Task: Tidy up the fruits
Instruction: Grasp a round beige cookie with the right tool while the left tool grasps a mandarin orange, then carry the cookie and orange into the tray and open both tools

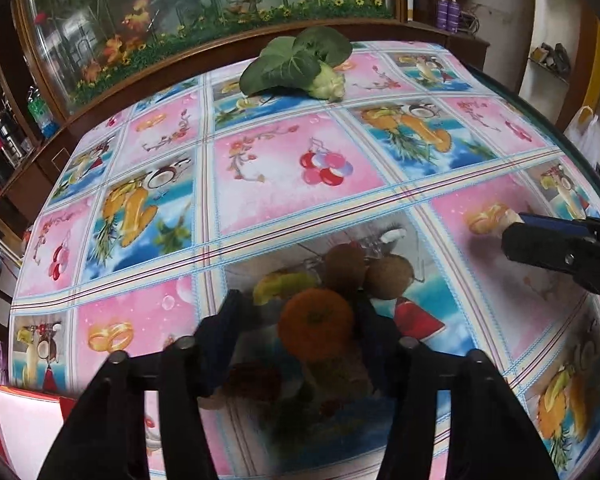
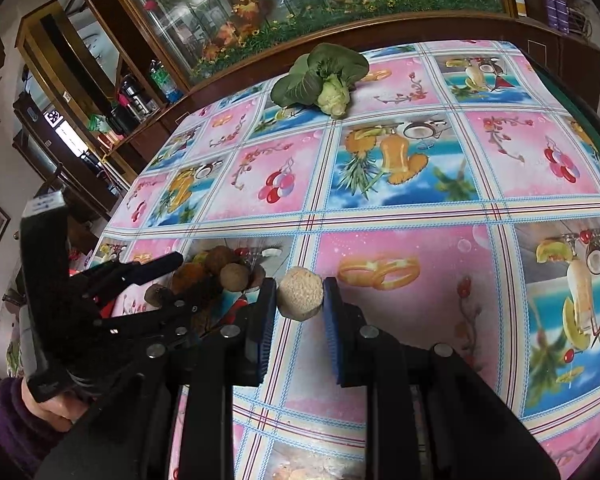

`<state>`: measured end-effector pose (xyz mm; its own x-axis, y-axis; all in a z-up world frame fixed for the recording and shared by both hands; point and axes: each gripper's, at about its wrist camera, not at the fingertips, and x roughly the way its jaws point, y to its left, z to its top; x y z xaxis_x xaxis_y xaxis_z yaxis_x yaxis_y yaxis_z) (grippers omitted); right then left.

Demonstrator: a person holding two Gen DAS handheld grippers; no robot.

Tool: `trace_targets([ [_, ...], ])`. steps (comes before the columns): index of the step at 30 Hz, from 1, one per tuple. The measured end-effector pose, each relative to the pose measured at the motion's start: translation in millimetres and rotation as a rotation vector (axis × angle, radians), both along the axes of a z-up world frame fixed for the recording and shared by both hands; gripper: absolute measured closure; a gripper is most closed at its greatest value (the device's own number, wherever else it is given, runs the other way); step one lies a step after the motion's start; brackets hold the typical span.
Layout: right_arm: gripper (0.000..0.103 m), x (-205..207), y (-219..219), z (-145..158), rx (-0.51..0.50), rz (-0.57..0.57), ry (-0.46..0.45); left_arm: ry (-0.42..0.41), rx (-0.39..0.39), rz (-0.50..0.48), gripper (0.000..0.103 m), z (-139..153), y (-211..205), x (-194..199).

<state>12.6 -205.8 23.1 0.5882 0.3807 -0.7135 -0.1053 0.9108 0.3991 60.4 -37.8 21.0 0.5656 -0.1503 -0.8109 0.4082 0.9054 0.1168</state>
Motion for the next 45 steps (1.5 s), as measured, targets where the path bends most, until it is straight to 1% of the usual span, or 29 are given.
trace_targets([
  [1, 0.078, 0, -1, 0, 0.003, -0.003, 0.002, 0.003, -0.008, -0.009, 0.063, 0, -2, -2],
  [3, 0.078, 1, -1, -1, 0.006, -0.005, 0.004, 0.004, -0.008, -0.016, 0.068, 1, -3, -3],
  [5, 0.078, 0, -2, 0, 0.007, -0.009, -0.002, -0.002, -0.003, -0.011, 0.068, 1, -5, -4],
  [9, 0.078, -1, -3, 3, 0.014, -0.01, -0.02, -0.004, -0.03, 0.019, 0.068, 7, 2, -6],
  [13, 0.078, -4, -5, 9, 0.025, -0.01, -0.059, -0.056, -0.069, 0.055, 0.068, 34, 15, -23],
  [15, 0.078, -7, -5, 13, 0.043, -0.008, -0.085, -0.099, -0.103, 0.086, 0.068, 57, 30, -42],
  [16, 0.078, -9, -4, 16, 0.049, -0.005, -0.104, -0.112, -0.107, 0.099, 0.068, 64, 36, -47],
  [17, 0.078, -12, -2, 20, 0.058, 0.001, -0.13, -0.133, -0.111, 0.127, 0.068, 75, 46, -59],
  [20, 0.078, -20, 4, 28, 0.085, 0.021, -0.182, -0.174, -0.126, 0.202, 0.068, 95, 80, -93],
  [22, 0.078, -22, 11, 30, 0.102, 0.029, -0.195, -0.205, -0.111, 0.244, 0.068, 102, 102, -115],
  [23, 0.078, -25, 20, 32, 0.111, 0.038, -0.206, -0.221, -0.096, 0.274, 0.068, 105, 117, -129],
  [25, 0.078, -30, 36, 34, 0.14, 0.067, -0.208, -0.233, -0.084, 0.317, 0.068, 108, 140, -146],
  [26, 0.078, -34, 51, 36, 0.153, 0.096, -0.21, -0.237, -0.078, 0.344, 0.068, 110, 154, -154],
  [27, 0.078, -39, 65, 39, 0.145, 0.124, -0.224, -0.244, -0.072, 0.372, 0.068, 111, 168, -161],
  [28, 0.078, -49, 88, 44, 0.131, 0.168, -0.254, -0.252, -0.063, 0.397, 0.068, 112, 180, -167],
  [29, 0.078, -56, 105, 47, 0.138, 0.207, -0.266, -0.262, -0.05, 0.425, 0.068, 112, 192, -172],
  [32, 0.077, -70, 159, 51, 0.228, 0.312, -0.253, -0.277, -0.021, 0.503, 0.068, 111, 228, -180],
  [33, 0.077, -73, 172, 51, 0.246, 0.336, -0.246, -0.277, -0.02, 0.519, 0.068, 109, 237, -181],
  [35, 0.077, -79, 215, 51, 0.271, 0.413, -0.22, -0.271, -0.008, 0.553, 0.068, 104, 252, -182],
  [36, 0.077, -81, 228, 50, 0.268, 0.436, -0.209, -0.27, 0.0, 0.563, 0.068, 101, 257, -182],
  [38, 0.077, -88, 268, 43, 0.246, 0.509, -0.168, -0.264, 0.012, 0.574, 0.068, 92, 268, -181],
  [41, 0.077, -98, 307, 32, 0.217, 0.597, -0.12, -0.239, 0.018, 0.583, 0.068, 78, 278, -176],
  [45, 0.077, -111, 335, 14, 0.132, 0.664, -0.08, -0.226, 0.03, 0.62, 0.068, 68, 297, -169],
])
